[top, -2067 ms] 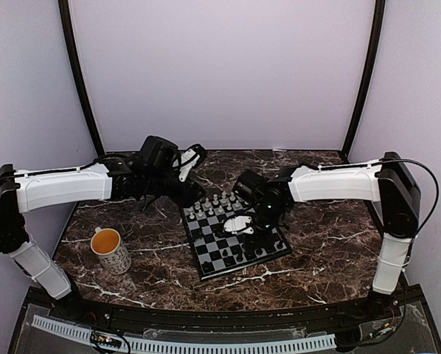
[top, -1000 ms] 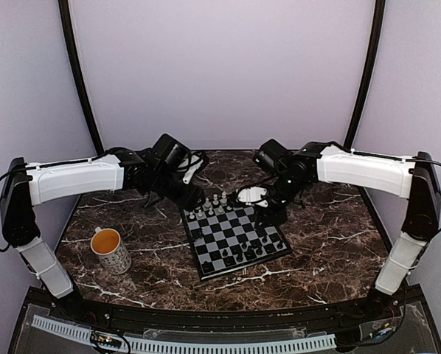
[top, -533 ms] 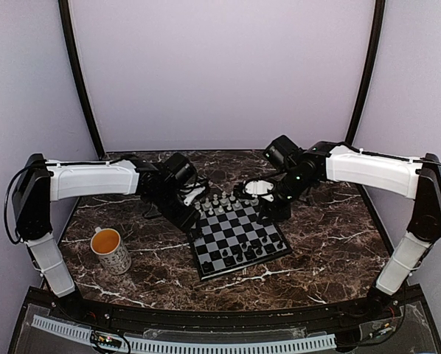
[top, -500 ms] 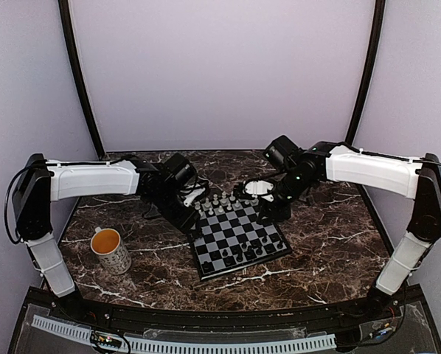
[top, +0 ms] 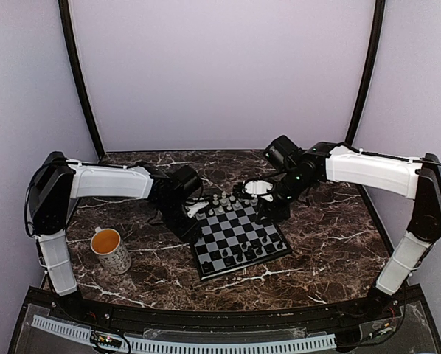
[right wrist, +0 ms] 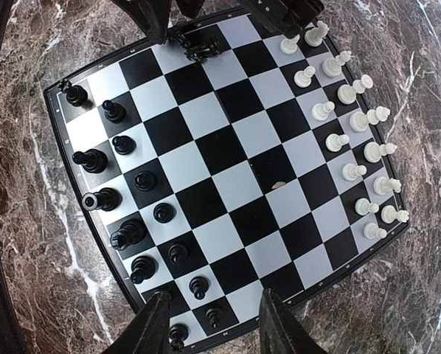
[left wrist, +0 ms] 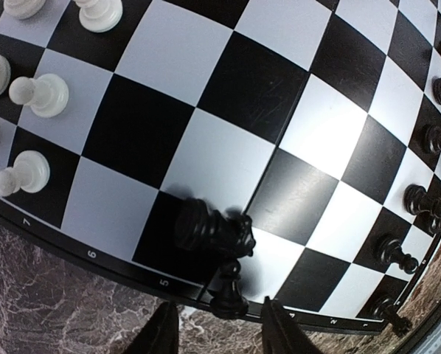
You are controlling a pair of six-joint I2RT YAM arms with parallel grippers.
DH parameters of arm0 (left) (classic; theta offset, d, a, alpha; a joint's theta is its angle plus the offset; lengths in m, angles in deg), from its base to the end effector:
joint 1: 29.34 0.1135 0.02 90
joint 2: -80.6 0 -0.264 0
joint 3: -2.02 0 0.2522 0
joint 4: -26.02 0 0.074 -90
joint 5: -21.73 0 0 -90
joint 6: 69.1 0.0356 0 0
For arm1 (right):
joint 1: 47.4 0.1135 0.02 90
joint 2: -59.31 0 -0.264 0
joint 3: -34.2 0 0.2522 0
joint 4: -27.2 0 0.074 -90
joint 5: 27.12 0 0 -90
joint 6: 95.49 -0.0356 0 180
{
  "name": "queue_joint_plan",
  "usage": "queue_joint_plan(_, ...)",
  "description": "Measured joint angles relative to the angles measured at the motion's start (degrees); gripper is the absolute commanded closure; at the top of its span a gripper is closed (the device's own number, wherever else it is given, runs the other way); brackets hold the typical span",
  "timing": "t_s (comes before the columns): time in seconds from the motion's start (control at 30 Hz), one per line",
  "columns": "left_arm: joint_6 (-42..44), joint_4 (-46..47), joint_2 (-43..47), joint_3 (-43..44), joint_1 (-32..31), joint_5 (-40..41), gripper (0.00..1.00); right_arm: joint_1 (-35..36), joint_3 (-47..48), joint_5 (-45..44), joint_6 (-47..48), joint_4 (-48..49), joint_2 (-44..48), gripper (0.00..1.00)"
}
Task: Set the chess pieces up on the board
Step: Pick up the pawn from the chessboard.
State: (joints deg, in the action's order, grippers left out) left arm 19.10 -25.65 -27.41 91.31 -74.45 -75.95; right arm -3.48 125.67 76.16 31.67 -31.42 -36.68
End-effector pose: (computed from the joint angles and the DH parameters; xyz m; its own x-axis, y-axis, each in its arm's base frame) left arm 0.2628 -0.2706 0.1807 -0.6875 0.6461 -0.3315 0.7125 0.6883 -0.1364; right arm 0.2450 0.2473 0.2593 -0.0592 -0.8731 -0.4839 -0.9858 0.1275 -0.1096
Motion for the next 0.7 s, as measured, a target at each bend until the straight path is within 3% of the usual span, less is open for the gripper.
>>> queue_joint_plan(0.7, 2.4, -0.28, -3.1, 2.49, 0.09, -0.61, 0.84, 0.0, -0.09, -0.04, -0.02, 0.04, -0.9, 0.59)
